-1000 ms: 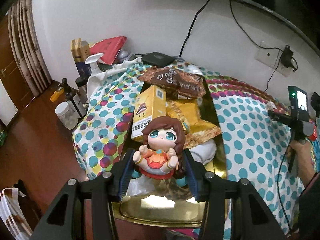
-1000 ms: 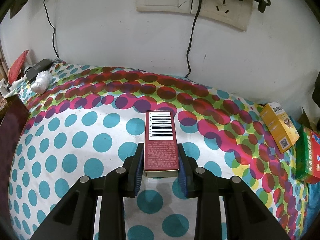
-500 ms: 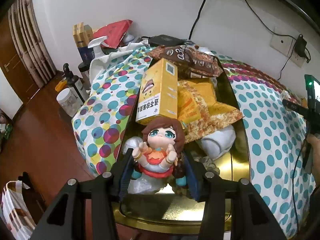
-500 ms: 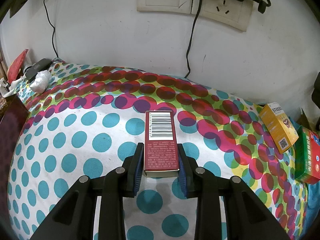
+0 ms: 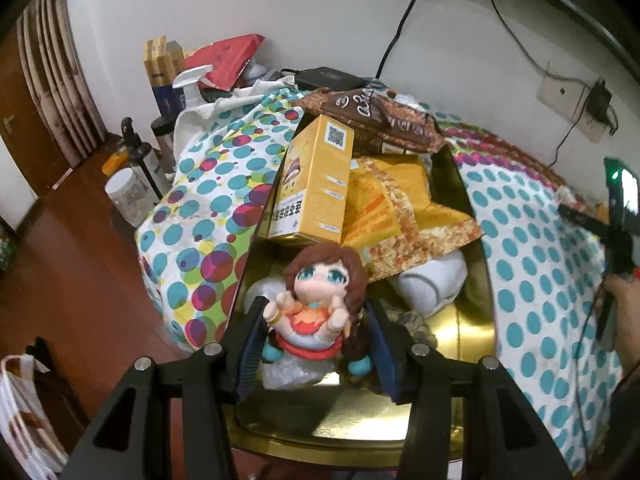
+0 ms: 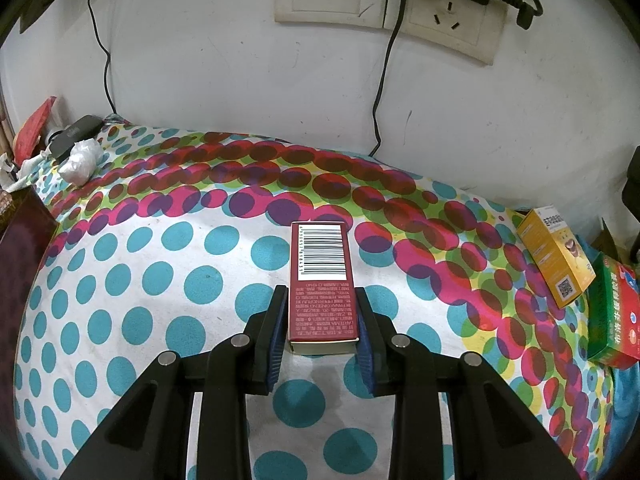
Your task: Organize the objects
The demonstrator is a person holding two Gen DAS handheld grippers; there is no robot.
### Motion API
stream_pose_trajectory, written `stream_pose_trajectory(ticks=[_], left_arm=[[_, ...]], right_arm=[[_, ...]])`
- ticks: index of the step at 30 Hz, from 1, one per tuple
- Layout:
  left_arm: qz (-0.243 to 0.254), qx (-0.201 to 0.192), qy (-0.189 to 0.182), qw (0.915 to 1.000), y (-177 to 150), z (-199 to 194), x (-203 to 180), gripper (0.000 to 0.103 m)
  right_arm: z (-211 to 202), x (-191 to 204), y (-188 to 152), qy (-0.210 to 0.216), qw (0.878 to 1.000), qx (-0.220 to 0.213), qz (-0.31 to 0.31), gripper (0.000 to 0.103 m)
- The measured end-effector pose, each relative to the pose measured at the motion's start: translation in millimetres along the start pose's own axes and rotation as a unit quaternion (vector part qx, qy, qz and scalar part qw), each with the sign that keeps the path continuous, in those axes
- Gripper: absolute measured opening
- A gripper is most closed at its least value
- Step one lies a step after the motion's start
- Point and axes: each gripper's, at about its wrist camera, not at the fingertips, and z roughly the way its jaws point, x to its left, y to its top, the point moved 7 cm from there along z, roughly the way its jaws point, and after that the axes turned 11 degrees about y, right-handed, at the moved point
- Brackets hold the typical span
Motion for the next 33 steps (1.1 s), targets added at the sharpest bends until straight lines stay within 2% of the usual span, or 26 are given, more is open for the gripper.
stream_pose_trajectory(ticks=[4, 12, 16, 19, 33], left_arm=[[0.002, -0.020, -0.009, 0.9998, 4, -10, -1, 0.049], [0.003, -0.047, -0.003, 0.9989, 9, -24, 2, 0.050], [0.008, -0.048, -0.002, 0.9988, 9, -26, 2, 0.050], [0.006, -0.041, -0.016, 0.9990, 8, -27, 1, 0.050], [0.000, -0.053, -0.013, 0.9985, 9, -39, 17, 0.050]], right_arm=[[1, 0, 0, -0.001, 1.000, 0.000, 0.000, 0.030], [2, 3, 0, -0.002, 1.000, 0.000, 0.002, 0.030], [2, 2, -1, -0.003, 1.000, -0.001, 0.002, 0.030], [2, 2, -1, -0.003, 1.000, -0.002, -0.001, 0.030], [2, -5, 4, -0.030, 0.999, -0.019, -0.041, 0.030]])
